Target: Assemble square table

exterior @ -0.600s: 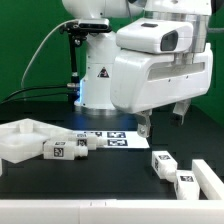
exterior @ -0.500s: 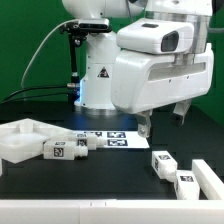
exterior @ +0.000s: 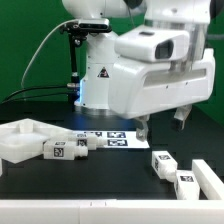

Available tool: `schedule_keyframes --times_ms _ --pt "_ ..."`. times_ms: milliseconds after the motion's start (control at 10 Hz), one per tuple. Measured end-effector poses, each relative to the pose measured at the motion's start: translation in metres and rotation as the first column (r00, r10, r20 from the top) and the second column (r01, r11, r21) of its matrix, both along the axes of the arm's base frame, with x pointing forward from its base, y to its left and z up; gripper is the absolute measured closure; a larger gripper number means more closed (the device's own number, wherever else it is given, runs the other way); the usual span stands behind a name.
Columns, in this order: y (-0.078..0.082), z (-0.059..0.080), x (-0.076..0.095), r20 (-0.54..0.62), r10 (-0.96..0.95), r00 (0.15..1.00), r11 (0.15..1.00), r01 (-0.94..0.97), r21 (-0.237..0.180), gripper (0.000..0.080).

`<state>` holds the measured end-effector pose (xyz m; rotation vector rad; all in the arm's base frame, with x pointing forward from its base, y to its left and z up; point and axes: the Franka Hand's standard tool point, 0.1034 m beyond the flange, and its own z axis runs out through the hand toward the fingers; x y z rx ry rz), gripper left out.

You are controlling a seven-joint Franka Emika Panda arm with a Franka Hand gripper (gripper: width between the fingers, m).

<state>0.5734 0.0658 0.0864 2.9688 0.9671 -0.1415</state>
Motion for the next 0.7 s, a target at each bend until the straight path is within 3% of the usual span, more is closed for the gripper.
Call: schedule_keyframes --times_ms 200,600,700 --pt "0.012 -0.021 -0.019 0.044 -0.03 0.999 0.999 0.029 0.018 0.015" --pt "0.009 -0.021 -0.019 0.028 -0.02 0.999 1.0 0.02 0.013 0.015" --pt "0.015 -0.032 -0.03 0.052 -0.099 0.994 0.995 0.097 0.023 0.015"
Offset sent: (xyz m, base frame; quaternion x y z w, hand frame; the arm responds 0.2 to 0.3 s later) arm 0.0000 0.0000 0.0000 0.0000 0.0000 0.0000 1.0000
